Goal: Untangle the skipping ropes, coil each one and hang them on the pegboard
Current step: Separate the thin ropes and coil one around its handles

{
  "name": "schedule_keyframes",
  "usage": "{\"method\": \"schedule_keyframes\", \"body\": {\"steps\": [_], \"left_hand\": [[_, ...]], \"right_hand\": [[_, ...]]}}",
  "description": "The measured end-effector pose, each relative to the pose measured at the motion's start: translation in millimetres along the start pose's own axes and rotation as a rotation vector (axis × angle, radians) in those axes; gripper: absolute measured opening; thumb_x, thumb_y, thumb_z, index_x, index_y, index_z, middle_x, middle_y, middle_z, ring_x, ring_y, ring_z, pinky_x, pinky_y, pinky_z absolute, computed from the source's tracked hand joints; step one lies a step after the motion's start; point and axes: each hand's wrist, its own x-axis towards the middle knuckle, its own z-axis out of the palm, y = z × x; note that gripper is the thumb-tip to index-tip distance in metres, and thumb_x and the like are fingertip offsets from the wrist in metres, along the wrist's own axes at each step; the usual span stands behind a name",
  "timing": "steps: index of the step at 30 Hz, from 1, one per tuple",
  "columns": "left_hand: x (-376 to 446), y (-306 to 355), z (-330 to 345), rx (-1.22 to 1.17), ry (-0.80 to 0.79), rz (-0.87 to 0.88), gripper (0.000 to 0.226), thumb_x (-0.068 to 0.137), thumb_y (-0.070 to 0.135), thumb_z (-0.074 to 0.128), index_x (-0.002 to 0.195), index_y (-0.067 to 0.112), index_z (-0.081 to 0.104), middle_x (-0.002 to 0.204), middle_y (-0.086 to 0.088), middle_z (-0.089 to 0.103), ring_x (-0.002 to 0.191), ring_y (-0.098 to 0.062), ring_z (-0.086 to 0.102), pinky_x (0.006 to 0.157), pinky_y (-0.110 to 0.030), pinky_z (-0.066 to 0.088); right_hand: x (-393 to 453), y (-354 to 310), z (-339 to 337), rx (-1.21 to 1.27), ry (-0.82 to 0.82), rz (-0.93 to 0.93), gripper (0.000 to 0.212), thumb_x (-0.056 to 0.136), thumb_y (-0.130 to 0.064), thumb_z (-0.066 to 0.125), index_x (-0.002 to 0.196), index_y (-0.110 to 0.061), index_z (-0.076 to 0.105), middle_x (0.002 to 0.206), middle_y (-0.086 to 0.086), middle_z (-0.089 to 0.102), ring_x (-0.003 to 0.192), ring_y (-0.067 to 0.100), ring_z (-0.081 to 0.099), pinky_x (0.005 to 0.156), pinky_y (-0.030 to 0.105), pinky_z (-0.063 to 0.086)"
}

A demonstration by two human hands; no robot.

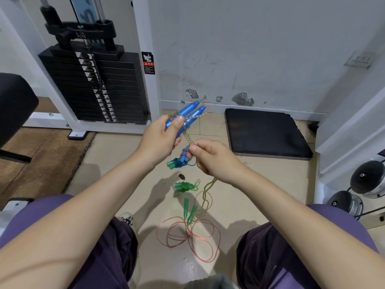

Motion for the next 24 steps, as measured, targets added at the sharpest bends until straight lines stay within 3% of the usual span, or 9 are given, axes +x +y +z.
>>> {"method": "schedule_keyframes", "body": {"steps": [3,5,8,11,14,20,24], "left_hand": [[8.3,-2.2,-10.6,0.313,0.115,0.098,0.034,0.100,0.039,0.055,0.075,0.016,0.054,0.055,0.003,0.054,0.048,-0.012,0.050,0.049,-0.029,0.035],[11.0,-3.8,-16.8,0.424,0.001,0.061,0.032,0.098,0.039,0.057,0.078,0.015,0.059,0.054,0.003,0.055,0.046,-0.011,0.048,0.048,-0.027,0.036],[4.8,-6.3,-15.8,0.394,-0.277,-0.035,0.027,0.096,0.041,0.060,0.088,0.016,0.065,0.054,0.002,0.053,0.042,-0.008,0.044,0.037,-0.018,0.030],[-4.0,-3.6,-10.3,0.316,-0.472,-0.118,0.030,0.096,0.044,0.059,0.084,0.017,0.059,0.059,0.001,0.052,0.048,-0.014,0.043,0.040,-0.017,0.025],[-11.5,3.3,-5.0,0.156,-0.656,-0.181,0.035,0.094,0.052,0.053,0.085,0.018,0.053,0.056,0.004,0.045,0.044,-0.010,0.028,0.042,-0.018,0.022],[-21.5,9.4,0.7,0.131,-0.806,-0.189,0.026,0.101,0.047,0.042,0.088,0.025,0.049,0.062,0.005,0.044,0.046,-0.005,0.031,0.044,-0.016,0.027],[-22.8,9.5,0.0,0.155,-0.848,-0.256,0.026,0.104,0.043,0.041,0.085,0.028,0.051,0.065,0.001,0.041,0.049,-0.008,0.029,0.044,-0.016,0.027]], "right_hand": [[-3.2,-6.1,-7.0,-0.160,0.058,-0.076,0.031,0.098,-0.026,0.056,0.070,-0.013,0.058,0.045,-0.010,0.044,0.044,0.004,0.037,0.049,0.022,0.032],[-6.3,-9.8,-16.4,-0.211,0.126,-0.163,0.032,0.096,-0.025,0.060,0.068,-0.010,0.057,0.051,-0.009,0.043,0.050,0.004,0.035,0.052,0.024,0.030],[-7.8,-13.2,-30.9,-0.203,0.231,-0.221,0.028,0.094,-0.022,0.062,0.071,-0.008,0.062,0.059,0.001,0.049,0.054,0.008,0.037,0.053,0.025,0.031],[-6.9,-12.9,-35.8,-0.289,0.236,-0.273,0.024,0.095,-0.018,0.061,0.079,-0.001,0.065,0.074,0.012,0.059,0.069,0.017,0.049,0.064,0.028,0.038],[-4.5,-10.9,-38.7,-0.339,0.263,-0.309,0.021,0.096,-0.015,0.059,0.080,-0.001,0.064,0.077,0.009,0.059,0.078,0.017,0.049,0.069,0.024,0.036],[-3.9,-3.9,-35.9,-0.336,0.219,-0.275,0.021,0.098,-0.023,0.057,0.080,-0.012,0.061,0.073,0.006,0.059,0.065,0.009,0.045,0.063,0.029,0.038],[-3.8,-2.0,-31.6,-0.386,0.199,-0.320,0.021,0.098,-0.025,0.057,0.082,-0.013,0.062,0.073,0.004,0.062,0.066,0.012,0.050,0.064,0.031,0.042]]}}
